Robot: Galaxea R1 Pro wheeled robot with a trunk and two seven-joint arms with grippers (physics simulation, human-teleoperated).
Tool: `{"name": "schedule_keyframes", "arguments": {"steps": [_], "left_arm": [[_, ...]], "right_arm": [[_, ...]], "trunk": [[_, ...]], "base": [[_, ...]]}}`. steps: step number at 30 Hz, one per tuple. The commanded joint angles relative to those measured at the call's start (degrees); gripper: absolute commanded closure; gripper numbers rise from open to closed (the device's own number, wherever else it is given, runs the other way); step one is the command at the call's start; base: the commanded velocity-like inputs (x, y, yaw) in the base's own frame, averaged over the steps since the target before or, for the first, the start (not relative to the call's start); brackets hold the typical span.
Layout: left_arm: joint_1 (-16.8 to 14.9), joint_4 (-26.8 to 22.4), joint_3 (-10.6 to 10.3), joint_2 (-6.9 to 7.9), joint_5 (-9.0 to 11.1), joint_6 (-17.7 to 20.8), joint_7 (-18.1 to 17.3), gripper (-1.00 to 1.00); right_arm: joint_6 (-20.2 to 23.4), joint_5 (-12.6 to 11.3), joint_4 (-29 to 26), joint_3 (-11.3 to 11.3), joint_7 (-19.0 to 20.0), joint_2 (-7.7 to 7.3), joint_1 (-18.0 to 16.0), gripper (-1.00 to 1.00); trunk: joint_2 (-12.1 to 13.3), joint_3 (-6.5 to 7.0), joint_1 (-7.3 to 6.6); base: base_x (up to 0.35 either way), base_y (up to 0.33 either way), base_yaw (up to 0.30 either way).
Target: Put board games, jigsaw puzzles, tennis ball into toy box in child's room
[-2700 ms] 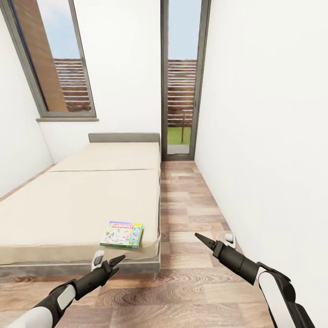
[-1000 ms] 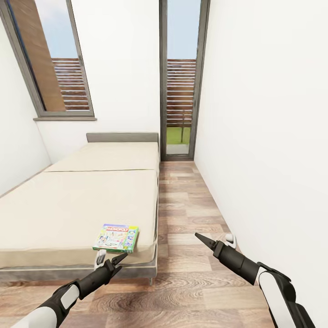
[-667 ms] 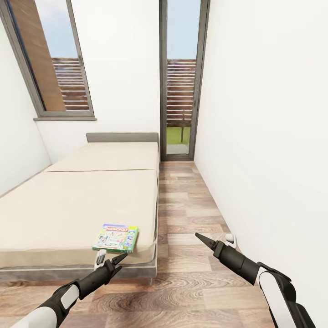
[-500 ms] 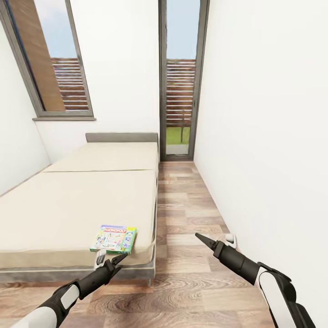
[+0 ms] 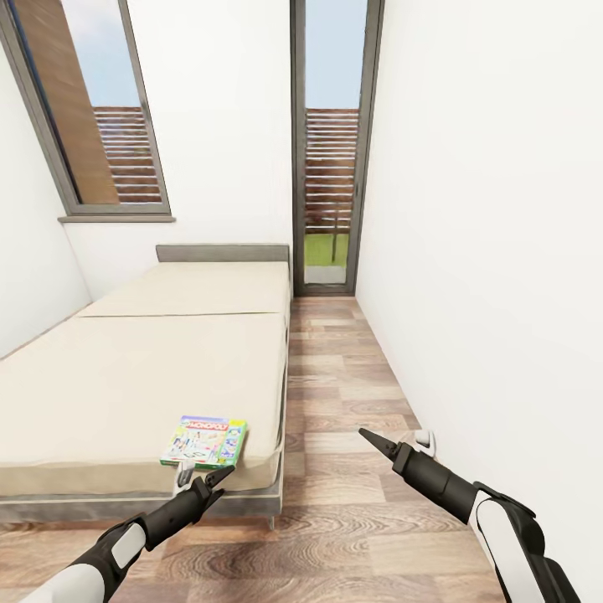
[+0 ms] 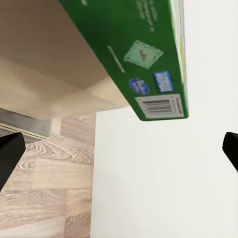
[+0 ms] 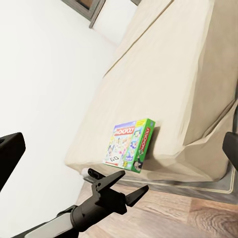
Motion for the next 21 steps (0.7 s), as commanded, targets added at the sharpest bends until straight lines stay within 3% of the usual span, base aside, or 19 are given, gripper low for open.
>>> {"name": "schedule_keyframes", "arguments": {"steps": [1, 21], "left_arm": [[-0.03, 0.01, -0.08, 0.02, 0.4, 0.52, -0.09, -1.0], [-0.03, 0.04, -0.13, 0.02, 0.4, 0.45, -0.1, -1.0]], "right_arm": [[0.37, -0.14, -0.01, -0.08, 0.09, 0.01, -0.04, -1.0], [0.37, -0.16, -0.01, -0.08, 0.09, -0.04, -0.04, -1.0]], "trunk": [[-0.02, -0.05, -0.01], [-0.02, -0.05, -0.01]], "base": [[0.004, -0.004, 0.0], [0.022, -0.001, 0.0]]}}
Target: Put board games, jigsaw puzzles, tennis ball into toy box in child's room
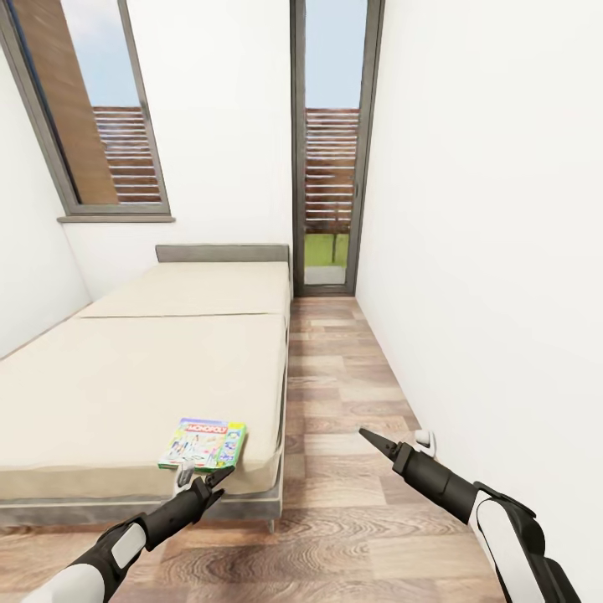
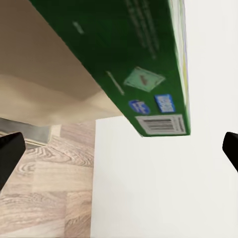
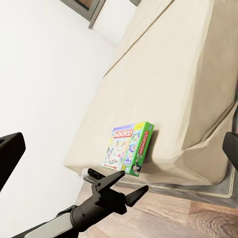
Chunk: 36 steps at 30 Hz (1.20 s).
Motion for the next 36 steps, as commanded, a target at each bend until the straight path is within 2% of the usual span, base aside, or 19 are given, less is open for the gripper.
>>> {"name": "schedule_keyframes", "arguments": {"steps": [1, 36], "left_arm": [[-0.03, 0.02, -0.08, 0.02, 0.4, 0.51, -0.09, -1.0], [-0.03, -0.03, -0.06, 0.02, 0.4, 0.48, -0.16, -1.0]], "right_arm": [[0.37, -0.15, -0.01, -0.07, 0.09, 0.0, -0.04, -1.0], [0.37, -0.21, -0.01, -0.08, 0.09, -0.03, -0.04, -1.0]], "trunk": [[-0.02, -0.05, 0.0], [-0.02, -0.05, 0.0]], "base": [[0.135, 0.0, 0.0], [0.024, 0.0, 0.0]]}}
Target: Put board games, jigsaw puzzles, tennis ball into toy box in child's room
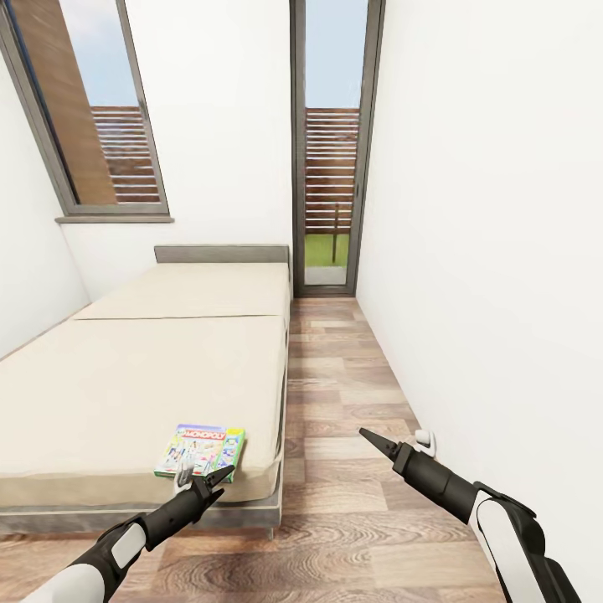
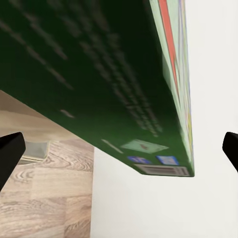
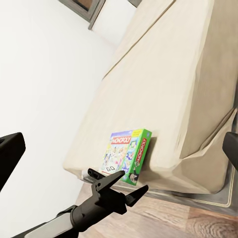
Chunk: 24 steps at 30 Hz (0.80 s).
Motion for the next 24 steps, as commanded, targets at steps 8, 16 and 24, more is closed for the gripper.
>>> {"name": "schedule_keyframes", "arguments": {"steps": [8, 16, 24], "left_arm": [[-0.03, 0.01, -0.07, 0.02, 0.4, 0.55, -0.07, -1.0], [-0.03, 0.01, -0.07, 0.06, 0.4, 0.52, -0.12, -1.0], [-0.03, 0.01, -0.07, 0.08, 0.4, 0.52, -0.22, -1.0]], "right_arm": [[0.37, -0.14, -0.01, -0.08, 0.09, 0.01, -0.04, -1.0], [0.37, -0.13, -0.01, -0.07, 0.09, 0.01, -0.04, -1.0], [0.37, -0.13, -0.01, -0.07, 0.09, 0.01, -0.04, -1.0]], "trunk": [[-0.02, -0.05, -0.01], [-0.02, -0.05, -0.01], [-0.02, -0.05, -0.01]], "base": [[0.0, 0.0, 0.0], [0.0, 0.0, 0.0], [0.0, 0.0, 0.0]]}}
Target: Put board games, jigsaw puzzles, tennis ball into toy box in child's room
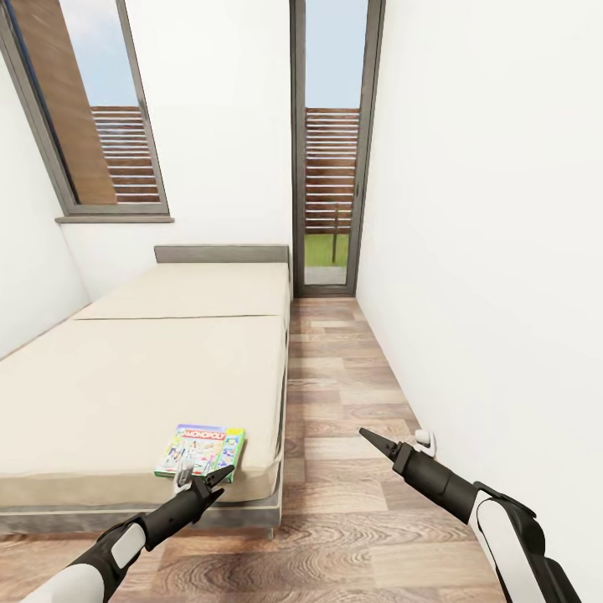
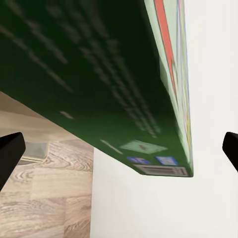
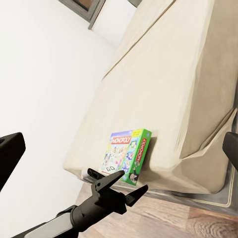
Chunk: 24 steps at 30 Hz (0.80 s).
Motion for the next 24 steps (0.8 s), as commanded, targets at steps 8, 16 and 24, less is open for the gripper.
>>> {"name": "schedule_keyframes", "arguments": {"steps": [8, 16, 24], "left_arm": [[-0.03, 0.05, -0.09, 0.03, 0.4, 0.54, -0.09, -1.0], [-0.03, 0.04, -0.09, 0.04, 0.4, 0.59, -0.07, -1.0], [-0.03, 0.02, -0.09, 0.04, 0.4, 0.6, -0.07, -1.0]], "right_arm": [[0.37, -0.15, -0.01, -0.07, 0.09, 0.01, -0.04, -1.0], [0.37, -0.15, -0.01, -0.07, 0.09, 0.01, -0.04, -1.0], [0.37, -0.15, -0.01, -0.07, 0.09, 0.01, -0.04, -1.0]], "trunk": [[0.38, 0.13, -0.23], [3.19, 1.38, -1.77], [3.19, 1.38, -1.77]], "base": [[0.0, 0.0, 0.0], [0.0, 0.0, 0.0], [0.0, 0.0, 0.0]]}}
